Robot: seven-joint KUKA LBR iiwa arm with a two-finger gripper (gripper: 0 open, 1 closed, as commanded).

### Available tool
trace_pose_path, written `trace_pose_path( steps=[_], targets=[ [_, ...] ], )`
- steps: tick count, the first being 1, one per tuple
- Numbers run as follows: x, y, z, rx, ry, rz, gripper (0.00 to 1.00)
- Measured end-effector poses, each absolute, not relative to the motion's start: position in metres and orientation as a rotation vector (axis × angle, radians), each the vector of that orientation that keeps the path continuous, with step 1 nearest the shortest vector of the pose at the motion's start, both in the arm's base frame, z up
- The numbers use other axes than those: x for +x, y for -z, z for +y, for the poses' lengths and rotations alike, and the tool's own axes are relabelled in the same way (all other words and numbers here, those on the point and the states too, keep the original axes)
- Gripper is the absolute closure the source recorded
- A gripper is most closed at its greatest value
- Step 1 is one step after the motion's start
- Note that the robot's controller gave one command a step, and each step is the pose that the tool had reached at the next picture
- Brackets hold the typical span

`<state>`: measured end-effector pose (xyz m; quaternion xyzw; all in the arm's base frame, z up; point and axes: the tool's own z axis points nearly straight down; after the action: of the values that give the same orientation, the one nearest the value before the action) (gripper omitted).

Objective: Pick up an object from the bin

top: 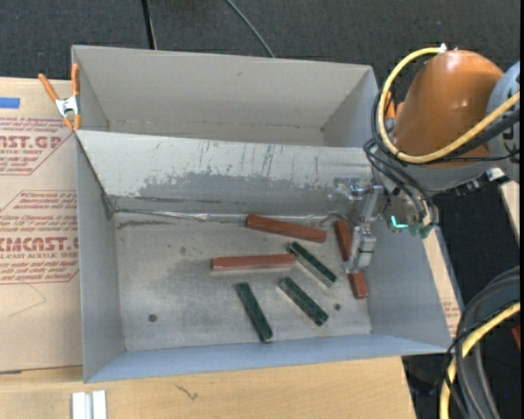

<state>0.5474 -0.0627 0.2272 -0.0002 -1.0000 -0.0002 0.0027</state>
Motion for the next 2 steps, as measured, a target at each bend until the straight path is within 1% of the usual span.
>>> trace_pose_path(
  steps=[1, 2],
  targets=[
    [0.549, -0.231, -0.062, 0.001, -0.001, -3.144, 0.0],
    [0.559, -0.198, -0.074, -0.108, 0.001, -3.149, 0.0]
  ],
)
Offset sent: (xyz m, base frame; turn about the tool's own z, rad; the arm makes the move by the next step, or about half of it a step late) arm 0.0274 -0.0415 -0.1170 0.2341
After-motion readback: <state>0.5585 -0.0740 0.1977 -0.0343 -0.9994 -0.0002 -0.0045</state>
